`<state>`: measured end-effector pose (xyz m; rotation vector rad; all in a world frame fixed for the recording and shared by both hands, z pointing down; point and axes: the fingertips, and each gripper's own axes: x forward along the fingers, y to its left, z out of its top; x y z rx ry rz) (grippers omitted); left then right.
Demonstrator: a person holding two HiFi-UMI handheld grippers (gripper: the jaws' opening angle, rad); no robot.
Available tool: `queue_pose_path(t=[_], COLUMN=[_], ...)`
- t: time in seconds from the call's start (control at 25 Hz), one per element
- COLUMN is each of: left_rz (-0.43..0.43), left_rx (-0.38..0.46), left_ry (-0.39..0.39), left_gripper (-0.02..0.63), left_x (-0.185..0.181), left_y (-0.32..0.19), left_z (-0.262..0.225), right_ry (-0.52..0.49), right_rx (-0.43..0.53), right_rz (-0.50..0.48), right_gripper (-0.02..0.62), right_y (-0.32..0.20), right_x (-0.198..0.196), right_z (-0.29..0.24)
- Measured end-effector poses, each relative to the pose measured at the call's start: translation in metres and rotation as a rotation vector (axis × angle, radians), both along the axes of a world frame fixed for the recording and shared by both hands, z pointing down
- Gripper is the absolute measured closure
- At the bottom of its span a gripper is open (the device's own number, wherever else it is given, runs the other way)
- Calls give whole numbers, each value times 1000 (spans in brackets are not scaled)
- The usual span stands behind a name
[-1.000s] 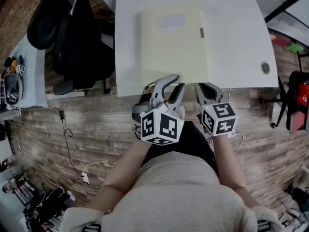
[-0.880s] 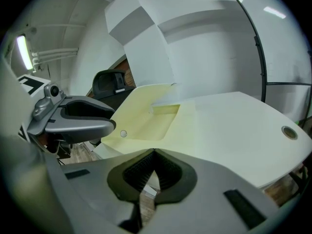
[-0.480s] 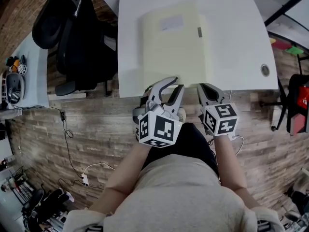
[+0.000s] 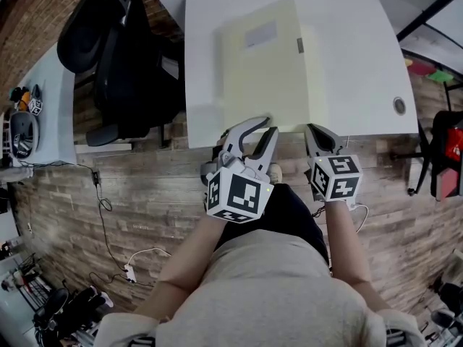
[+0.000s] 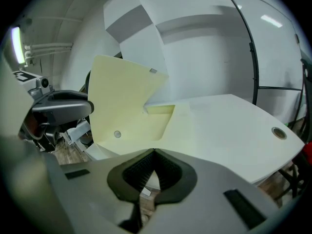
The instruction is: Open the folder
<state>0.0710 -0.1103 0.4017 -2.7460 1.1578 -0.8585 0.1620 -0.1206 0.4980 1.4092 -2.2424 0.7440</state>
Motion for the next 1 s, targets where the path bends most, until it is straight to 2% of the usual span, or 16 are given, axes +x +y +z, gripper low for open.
queue_pose_path(t=[0.68, 1.0], left_rz=[-40, -104], left_rx=[51, 56], left_ry=[64, 102], left_gripper=[551, 561], left_x=[-40, -66], left_y=[3, 1], left_z=[-21, -31], right_ry=[70, 96], right_rx=[7, 0], right_rz=[49, 38], right_gripper=[574, 574], right_y=[0, -1], right_x=[1, 2], right_z=[1, 1])
